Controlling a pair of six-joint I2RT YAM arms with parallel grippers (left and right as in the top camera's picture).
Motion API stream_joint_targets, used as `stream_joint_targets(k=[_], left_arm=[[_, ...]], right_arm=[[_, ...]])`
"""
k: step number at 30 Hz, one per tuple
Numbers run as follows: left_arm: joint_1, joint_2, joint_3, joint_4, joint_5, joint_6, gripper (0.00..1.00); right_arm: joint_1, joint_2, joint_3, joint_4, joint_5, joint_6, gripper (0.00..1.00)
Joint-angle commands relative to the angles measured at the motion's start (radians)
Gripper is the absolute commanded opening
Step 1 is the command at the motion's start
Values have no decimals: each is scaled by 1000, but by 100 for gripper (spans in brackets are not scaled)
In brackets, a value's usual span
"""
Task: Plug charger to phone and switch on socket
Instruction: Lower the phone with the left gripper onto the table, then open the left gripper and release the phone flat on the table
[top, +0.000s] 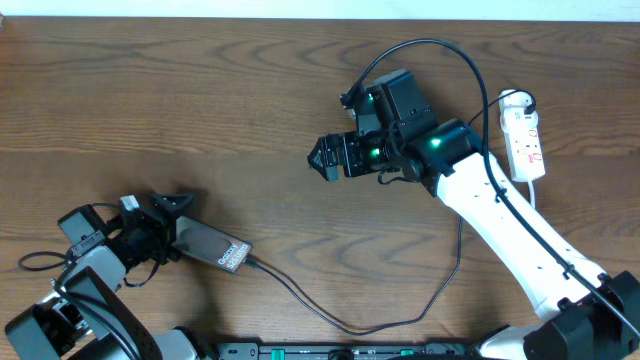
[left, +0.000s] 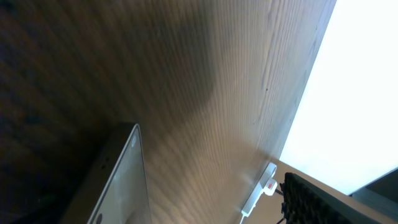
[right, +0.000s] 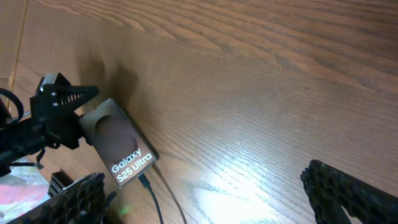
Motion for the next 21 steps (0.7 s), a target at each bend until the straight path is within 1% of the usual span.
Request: stream_joint_targets(k=[1, 4, 13, 21], left_arm=[[4, 40, -42, -11, -195, 10, 86], [4, 40, -42, 31, -221, 10, 87], [4, 40, -35, 193, -220, 10, 86], [3, 40, 20, 198, -212, 11, 87]], right_arm=[[8, -14, 10, -5, 5, -19, 99], [8, -14, 10, -5, 4, -19, 99], [8, -14, 10, -19, 5, -20, 99], [8, -14, 10, -18, 9, -35, 99]])
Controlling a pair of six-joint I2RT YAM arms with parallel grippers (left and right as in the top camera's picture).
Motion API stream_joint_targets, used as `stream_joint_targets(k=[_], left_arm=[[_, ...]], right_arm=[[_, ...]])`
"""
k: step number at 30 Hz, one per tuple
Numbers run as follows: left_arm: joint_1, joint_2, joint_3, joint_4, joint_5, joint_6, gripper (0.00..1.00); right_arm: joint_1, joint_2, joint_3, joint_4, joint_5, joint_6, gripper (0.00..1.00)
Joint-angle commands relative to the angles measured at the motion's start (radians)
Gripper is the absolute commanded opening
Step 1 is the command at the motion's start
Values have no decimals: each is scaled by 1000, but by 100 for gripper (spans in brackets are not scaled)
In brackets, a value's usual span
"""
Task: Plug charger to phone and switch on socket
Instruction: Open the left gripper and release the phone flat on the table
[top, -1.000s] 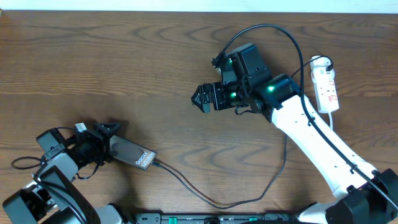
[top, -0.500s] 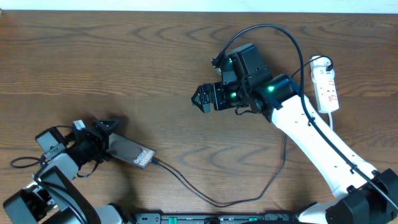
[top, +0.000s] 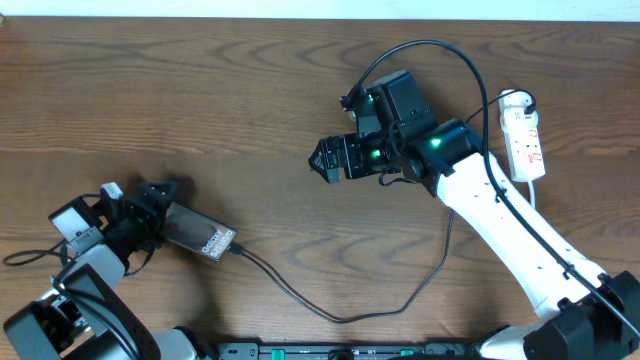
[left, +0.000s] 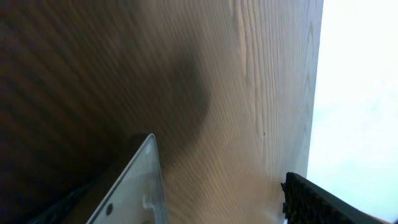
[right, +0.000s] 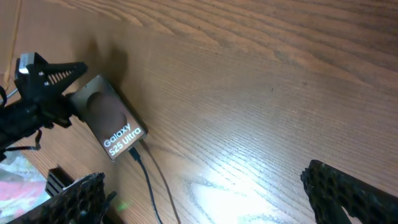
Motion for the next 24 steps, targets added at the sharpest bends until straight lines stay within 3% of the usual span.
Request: stream_joint_targets(k=[1, 7, 24], left_arm=[[3, 29, 10, -13, -102, 10, 87], [1, 29, 10, -48, -121, 10, 87], [1, 29, 10, -304, -373, 10, 87]], right_arm=[[8, -14, 9, 0, 11, -20, 99], [8, -14, 9, 1, 13, -20, 99], [8, -14, 9, 0, 13, -20, 99]])
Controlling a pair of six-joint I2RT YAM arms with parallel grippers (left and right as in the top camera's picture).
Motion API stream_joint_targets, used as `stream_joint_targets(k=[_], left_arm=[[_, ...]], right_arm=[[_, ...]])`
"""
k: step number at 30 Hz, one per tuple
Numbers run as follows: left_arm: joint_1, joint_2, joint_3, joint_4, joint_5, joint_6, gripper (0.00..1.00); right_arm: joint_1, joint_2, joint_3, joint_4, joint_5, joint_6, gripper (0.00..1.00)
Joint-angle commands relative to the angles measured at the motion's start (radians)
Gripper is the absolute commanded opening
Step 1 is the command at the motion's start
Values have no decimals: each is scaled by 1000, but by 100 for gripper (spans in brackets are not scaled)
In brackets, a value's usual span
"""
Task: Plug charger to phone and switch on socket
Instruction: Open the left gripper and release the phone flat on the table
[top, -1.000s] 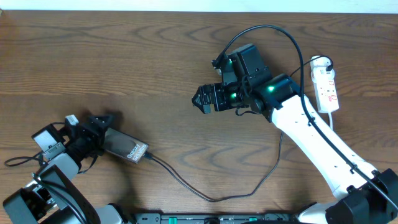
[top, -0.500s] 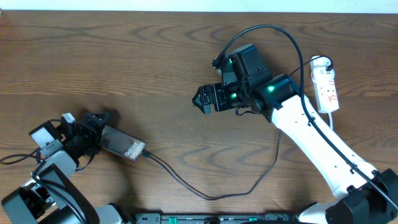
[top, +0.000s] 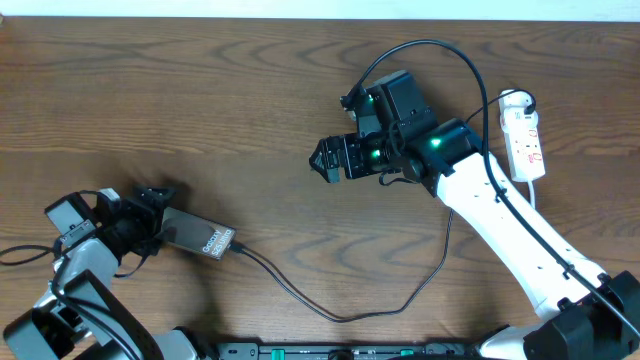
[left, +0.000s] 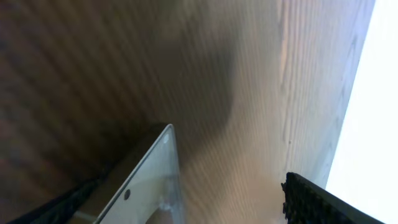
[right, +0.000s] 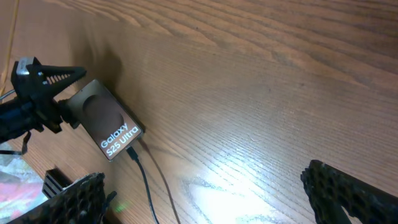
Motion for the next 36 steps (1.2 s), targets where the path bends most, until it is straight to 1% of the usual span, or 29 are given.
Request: stream_joint_targets(k=[1, 8, 16, 26, 31, 36], left_arm=[[3, 54, -60, -71, -261, 10, 87], [3, 54, -60, -145, -354, 10, 87], [3, 54, -60, -158, -360, 10, 87], [3, 54, -60, -241, -362, 11, 87], [3, 54, -60, -296, -425, 10, 87], [3, 54, -60, -313, -455, 14, 87]], right_arm=[[8, -13, 9, 0, 5, -19, 99], [8, -13, 9, 0, 4, -19, 99], [8, -13, 9, 0, 4, -19, 99], [8, -13, 9, 0, 4, -19, 99], [8, -13, 9, -1, 4, -19, 99], [8, -14, 9, -1, 4, -19, 99]])
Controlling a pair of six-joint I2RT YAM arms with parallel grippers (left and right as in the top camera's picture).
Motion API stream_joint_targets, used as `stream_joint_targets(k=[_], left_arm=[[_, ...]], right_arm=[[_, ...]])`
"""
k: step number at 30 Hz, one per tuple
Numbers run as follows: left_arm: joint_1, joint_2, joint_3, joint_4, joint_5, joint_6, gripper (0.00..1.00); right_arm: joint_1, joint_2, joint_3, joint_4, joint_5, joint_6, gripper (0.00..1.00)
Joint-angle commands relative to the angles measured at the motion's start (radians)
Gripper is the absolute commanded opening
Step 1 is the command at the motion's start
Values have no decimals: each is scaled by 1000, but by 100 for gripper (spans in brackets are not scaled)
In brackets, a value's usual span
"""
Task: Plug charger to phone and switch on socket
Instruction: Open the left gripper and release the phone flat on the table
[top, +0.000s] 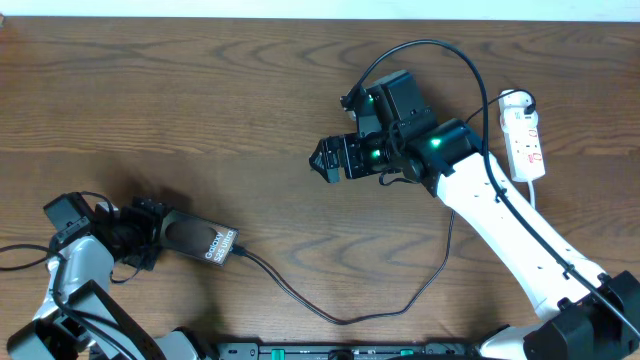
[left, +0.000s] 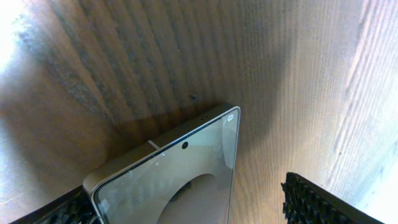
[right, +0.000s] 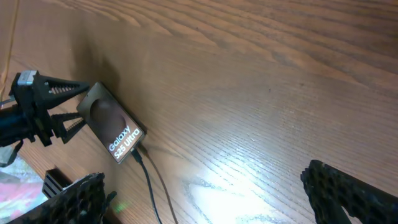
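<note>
A dark phone (top: 197, 240) with "Galaxy S25 Ultra" on its screen lies flat on the wooden table near the lower left. A black charger cable (top: 340, 318) is plugged into its right end. My left gripper (top: 148, 232) stands open at the phone's left end, its fingers (right: 62, 86) spread either side, and the phone (left: 180, 180) lies between them. My right gripper (top: 322, 158) hovers open over mid-table with nothing in it. The white socket strip (top: 525, 135) with a red switch lies at the far right.
The charger cable loops along the front edge and runs up under the right arm (top: 500, 210) toward the strip. A second black cable (top: 420, 45) arcs over that arm. The table's front edge (top: 300, 345) is close to the phone.
My left gripper has opened. The phone, held tilted on edge before, now lies flat on the table between the spread fingers. The right arm has not moved.
My left gripper held the plugged-in phone by its left end, near the front left. Then phone and gripper stood further left, the cable trailing after, and stayed there still gripped. Now the gripper is open and the phone rests flat. The right gripper stayed open over mid-table.
</note>
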Motion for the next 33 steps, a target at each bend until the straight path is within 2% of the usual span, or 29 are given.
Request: stream_joint_targets(k=[1, 6, 12, 18, 28, 33], left_arm=[[8, 89, -108, -72, -279, 10, 87], [8, 89, -108, -89, -287, 10, 87], [8, 89, -108, -119, -386, 10, 87], [8, 89, -108, -120, -391, 10, 87], [8, 87, -105, -51, -392, 41, 87], [8, 54, -58, -68, -469, 57, 87]], right_arm=[[8, -14, 9, -1, 4, -19, 99], [8, -14, 9, -1, 4, -19, 99], [8, -14, 9, -1, 4, -19, 99], [8, -13, 9, -1, 4, -19, 99], [8, -13, 9, -2, 4, -19, 99], [8, -13, 9, -18, 5, -27, 99]])
